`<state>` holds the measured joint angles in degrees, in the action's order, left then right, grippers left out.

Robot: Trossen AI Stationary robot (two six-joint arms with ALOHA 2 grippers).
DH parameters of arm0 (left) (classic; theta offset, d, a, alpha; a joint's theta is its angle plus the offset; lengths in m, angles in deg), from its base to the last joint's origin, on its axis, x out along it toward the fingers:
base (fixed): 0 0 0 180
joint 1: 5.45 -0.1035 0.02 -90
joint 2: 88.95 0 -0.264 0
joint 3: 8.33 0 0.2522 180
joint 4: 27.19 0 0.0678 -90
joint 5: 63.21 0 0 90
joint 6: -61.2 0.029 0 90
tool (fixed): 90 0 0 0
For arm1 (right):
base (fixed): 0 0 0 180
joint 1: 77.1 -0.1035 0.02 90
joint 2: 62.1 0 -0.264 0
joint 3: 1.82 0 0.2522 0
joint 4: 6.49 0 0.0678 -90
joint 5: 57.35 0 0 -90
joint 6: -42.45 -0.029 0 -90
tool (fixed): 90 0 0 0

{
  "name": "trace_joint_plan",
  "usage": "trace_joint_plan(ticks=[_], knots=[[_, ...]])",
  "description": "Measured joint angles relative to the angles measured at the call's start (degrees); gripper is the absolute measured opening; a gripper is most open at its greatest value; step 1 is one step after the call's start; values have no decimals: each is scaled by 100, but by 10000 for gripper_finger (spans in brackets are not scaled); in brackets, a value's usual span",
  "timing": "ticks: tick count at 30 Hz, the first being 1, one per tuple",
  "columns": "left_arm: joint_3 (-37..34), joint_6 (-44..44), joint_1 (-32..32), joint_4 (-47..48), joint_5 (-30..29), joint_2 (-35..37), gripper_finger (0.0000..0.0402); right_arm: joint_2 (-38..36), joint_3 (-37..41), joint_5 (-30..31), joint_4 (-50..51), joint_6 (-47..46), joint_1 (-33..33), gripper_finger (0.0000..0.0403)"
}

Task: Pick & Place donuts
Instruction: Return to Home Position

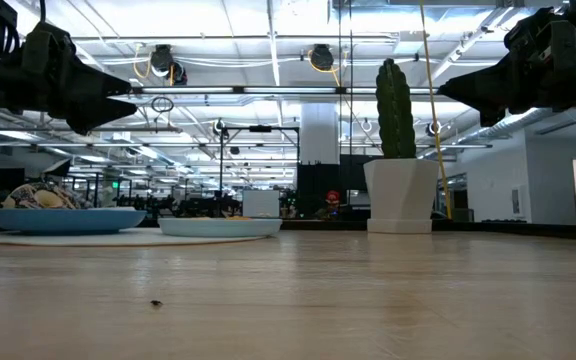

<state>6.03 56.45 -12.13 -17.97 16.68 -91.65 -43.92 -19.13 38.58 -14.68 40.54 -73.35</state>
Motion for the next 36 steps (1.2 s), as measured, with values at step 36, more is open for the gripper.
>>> trace_joint_plan(ticks=[36], knots=[[0, 1, 0, 0, 2, 0, 312, 2, 2, 0, 0, 0, 1, 45]])
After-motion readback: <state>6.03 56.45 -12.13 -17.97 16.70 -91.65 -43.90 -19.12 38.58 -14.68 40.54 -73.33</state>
